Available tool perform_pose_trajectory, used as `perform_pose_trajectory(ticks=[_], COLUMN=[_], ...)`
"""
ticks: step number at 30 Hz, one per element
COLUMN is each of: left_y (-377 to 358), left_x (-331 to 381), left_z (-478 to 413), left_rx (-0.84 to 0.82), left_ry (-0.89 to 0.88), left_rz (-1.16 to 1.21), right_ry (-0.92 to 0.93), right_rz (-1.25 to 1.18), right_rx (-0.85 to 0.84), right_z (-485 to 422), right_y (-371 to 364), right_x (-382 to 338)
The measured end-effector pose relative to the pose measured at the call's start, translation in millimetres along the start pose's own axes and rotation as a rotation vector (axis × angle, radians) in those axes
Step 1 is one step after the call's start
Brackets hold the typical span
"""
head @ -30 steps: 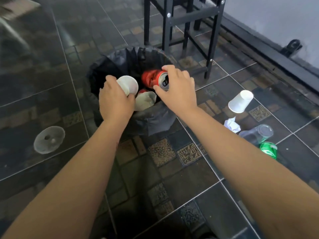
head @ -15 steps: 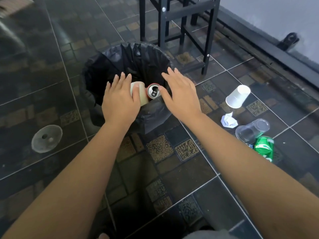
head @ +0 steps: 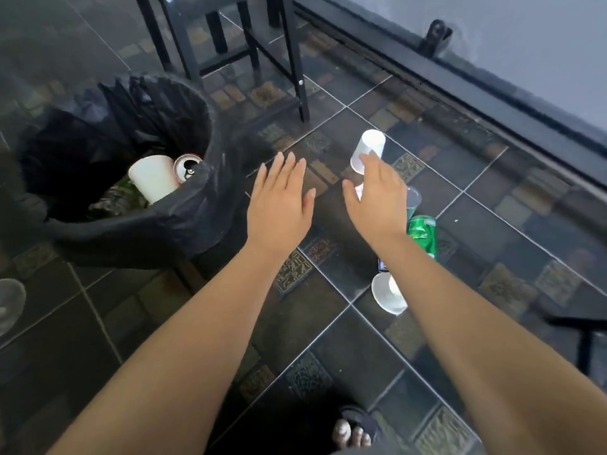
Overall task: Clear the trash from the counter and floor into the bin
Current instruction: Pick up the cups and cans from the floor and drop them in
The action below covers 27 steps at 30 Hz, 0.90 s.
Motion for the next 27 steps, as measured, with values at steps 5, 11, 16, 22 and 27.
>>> perform_pose_trajectory(ticks=[5,11,16,22,27], left_y=[-65.4,-128.8,-169.3,-201.5,-197.3], left_x=[30.1,43.8,65.6,70.1,63.8], left_z=[15.7,9.8,-10.3,-19.5,-12.2], left_rx=[-0.229,-0.441,-0.469,-0.496,-0.465], left_ry=[-0.01,0.076,0.046,0.002,0.009], left_rz=[0.006,0.084,0.071,0.06,0.041], right_ry=[-0.151,-0.215,-0.145,-0.131,-0.139], right_rz=[0.16,0.336,0.367,0.324,0.293], right_rx=[-0.069,-0.155,-0.143,-0.096,-0.068], right_z=[12.4,16.5,12.4,9.7,9.6], right_y=[-1.0,-12.2,-24.3,-23.7,-23.9], right_x=[69.4,115.4,126.2,129.0,127.2])
Point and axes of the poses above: each hand's wrist, its own z-axis away from the middle knuckle, its own y-axis out of the back of the hand, x = y × z, the point moved 8 cm from there along -z, towards the middle knuckle, and after that the axes turned 13 degrees about x, right-handed, at the moved point
